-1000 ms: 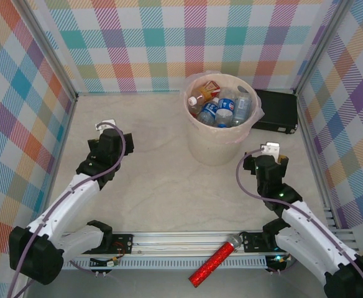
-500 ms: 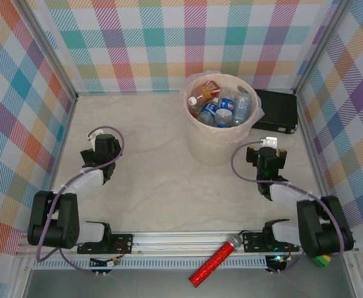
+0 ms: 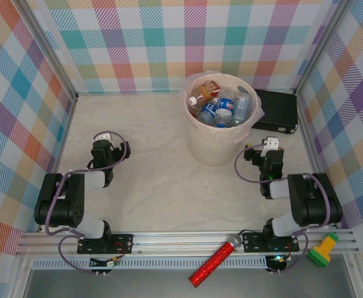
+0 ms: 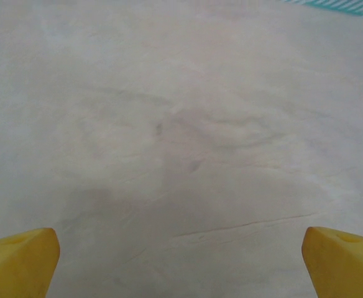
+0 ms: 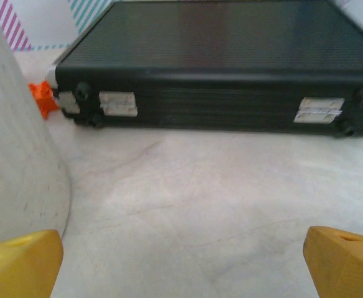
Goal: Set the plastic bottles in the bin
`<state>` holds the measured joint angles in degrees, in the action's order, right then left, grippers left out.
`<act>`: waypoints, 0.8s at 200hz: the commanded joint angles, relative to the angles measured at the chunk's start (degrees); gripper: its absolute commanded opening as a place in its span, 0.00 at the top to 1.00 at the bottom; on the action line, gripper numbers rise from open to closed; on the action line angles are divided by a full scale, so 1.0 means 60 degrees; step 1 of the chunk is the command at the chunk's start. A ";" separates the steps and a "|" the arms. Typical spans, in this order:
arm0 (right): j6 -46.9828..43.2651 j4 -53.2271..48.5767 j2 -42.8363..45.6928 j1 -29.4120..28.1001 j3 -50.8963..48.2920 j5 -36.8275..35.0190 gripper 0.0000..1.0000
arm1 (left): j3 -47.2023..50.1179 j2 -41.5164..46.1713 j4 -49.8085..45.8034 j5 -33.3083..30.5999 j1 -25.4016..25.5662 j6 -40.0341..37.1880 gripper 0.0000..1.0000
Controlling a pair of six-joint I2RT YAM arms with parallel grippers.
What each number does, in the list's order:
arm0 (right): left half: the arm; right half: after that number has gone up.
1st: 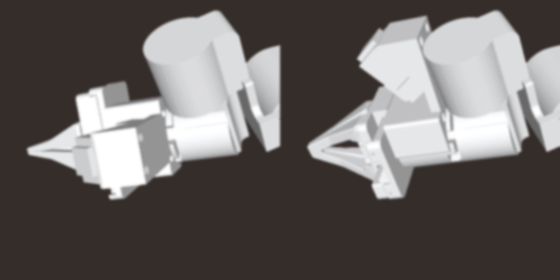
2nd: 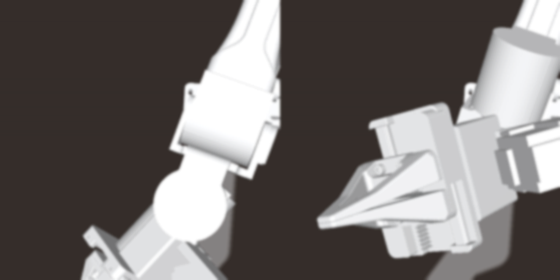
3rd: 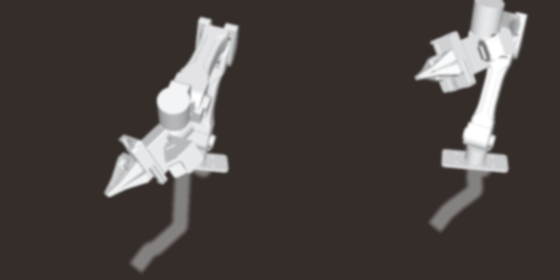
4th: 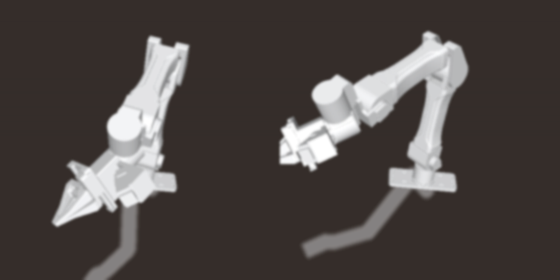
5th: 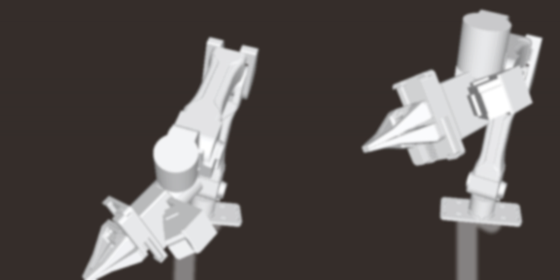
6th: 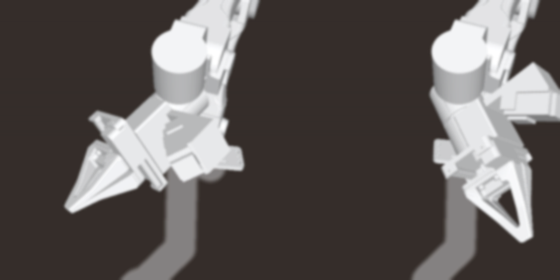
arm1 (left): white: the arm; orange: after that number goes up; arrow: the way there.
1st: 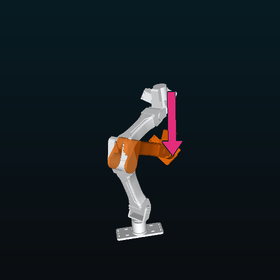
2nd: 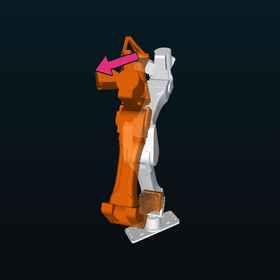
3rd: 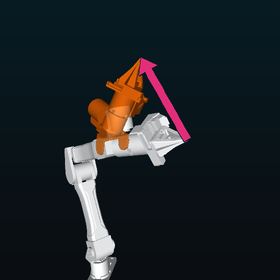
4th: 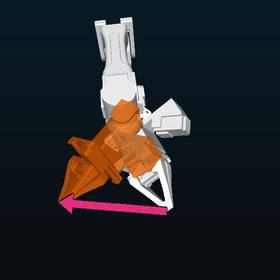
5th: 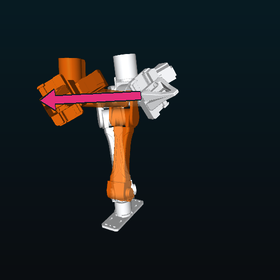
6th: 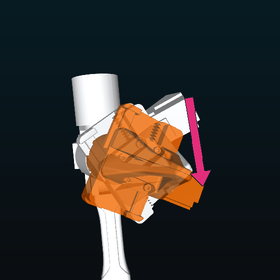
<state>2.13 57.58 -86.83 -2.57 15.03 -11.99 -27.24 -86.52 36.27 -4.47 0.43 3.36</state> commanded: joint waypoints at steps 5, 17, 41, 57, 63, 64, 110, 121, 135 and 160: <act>0.0067 0.0557 -0.0042 0.0093 0.0138 0.0478 0.01 | 0.0166 -0.0293 0.1074 0.1534 -0.0071 -0.0636 0.00; 0.0042 0.0379 -0.0069 0.0104 0.0290 0.0546 0.01 | 0.0197 -0.0317 0.1195 0.1531 -0.0071 -0.0653 0.00; 0.0110 -0.1241 -0.0133 0.0101 0.1175 0.0430 0.01 | 0.0681 -0.0675 0.2368 0.1466 0.0098 -0.0897 0.01; -0.0138 -0.1248 -0.0164 0.0094 0.1185 0.0932 0.01 | 0.0708 -0.0532 0.2100 0.1005 0.0102 -0.0695 0.00; -0.0125 -0.1381 -0.0168 0.0091 0.1260 0.0920 0.01 | 0.0665 -0.0670 0.2282 0.0827 0.0128 -0.0703 0.00; -0.0116 -0.1402 -0.0173 0.0098 0.1275 0.0917 0.01 | 0.0670 -0.0676 0.2300 0.0823 0.0146 -0.0711 0.00; -0.0106 -0.1428 -0.0177 0.0101 0.1293 0.0908 0.01 | 0.0556 -0.0641 0.2004 0.0419 0.0394 -0.0852 0.01; -0.0106 -0.1431 -0.0177 0.0098 0.1289 0.0914 0.01 | 0.0531 -0.0639 0.1955 0.0386 0.0427 -0.0891 0.00; -0.0109 -0.1447 -0.0177 0.0100 0.1290 0.0907 0.01 | 0.0527 -0.0639 0.1951 0.0360 0.0464 -0.0913 0.00; -0.0108 -0.1456 -0.0177 0.0091 0.1299 0.0925 0.01 | 0.0520 -0.0648 0.1953 0.0331 0.0460 -0.0911 0.00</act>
<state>2.07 48.69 -87.46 -2.20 22.15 -7.44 -23.51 -90.32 45.89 -1.74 2.74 -1.17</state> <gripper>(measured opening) 0.990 0.995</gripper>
